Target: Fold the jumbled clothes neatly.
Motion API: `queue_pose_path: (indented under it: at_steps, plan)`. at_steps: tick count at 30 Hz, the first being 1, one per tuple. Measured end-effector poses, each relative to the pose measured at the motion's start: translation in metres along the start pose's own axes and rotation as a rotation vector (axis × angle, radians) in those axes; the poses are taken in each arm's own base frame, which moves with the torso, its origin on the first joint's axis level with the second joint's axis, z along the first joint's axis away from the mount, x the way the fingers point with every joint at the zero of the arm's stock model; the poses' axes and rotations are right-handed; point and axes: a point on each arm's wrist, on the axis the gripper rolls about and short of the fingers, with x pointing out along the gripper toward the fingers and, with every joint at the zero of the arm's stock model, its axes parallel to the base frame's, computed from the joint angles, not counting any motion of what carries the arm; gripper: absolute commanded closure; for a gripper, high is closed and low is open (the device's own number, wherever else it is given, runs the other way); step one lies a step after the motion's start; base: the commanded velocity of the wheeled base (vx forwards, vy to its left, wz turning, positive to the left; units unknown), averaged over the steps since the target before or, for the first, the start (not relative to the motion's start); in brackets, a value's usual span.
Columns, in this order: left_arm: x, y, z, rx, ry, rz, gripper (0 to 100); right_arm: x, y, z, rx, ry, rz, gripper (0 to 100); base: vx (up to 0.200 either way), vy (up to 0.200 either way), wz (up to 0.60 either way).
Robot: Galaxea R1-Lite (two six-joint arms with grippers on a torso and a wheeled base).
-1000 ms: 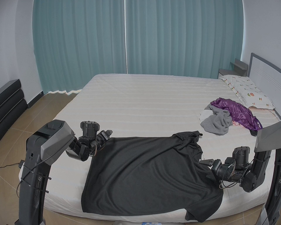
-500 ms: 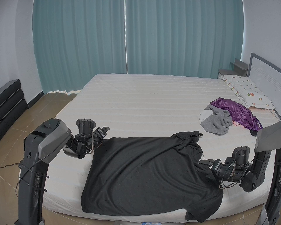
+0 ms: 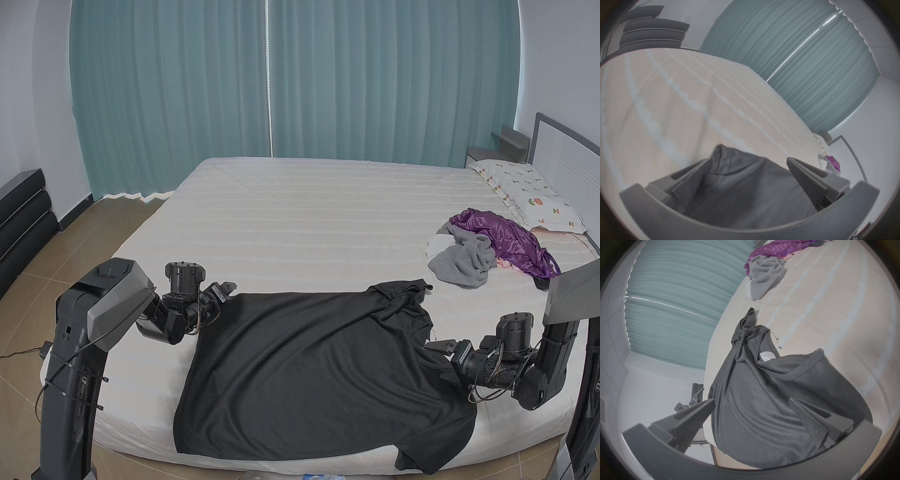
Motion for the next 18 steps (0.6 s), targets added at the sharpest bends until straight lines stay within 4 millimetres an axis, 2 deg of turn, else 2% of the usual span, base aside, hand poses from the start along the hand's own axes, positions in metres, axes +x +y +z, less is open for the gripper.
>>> queue_pose_path:
  at_steps: [9,10,18]
  plan:
    - [0.004,0.003,-0.005,0.036,-0.006,0.014,0,0.000,0.000,0.000,-0.001,0.001,0.000,0,0.000,0.000,0.00]
    - [0.005,0.003,-0.005,0.036,-0.008,0.014,100,0.000,0.000,0.000,-0.001,0.002,0.000,0,0.000,0.000,0.00]
    - [0.014,0.002,0.004,0.028,-0.093,0.049,100,0.000,0.000,-0.001,-0.002,0.002,0.000,0,0.000,0.000,0.00]
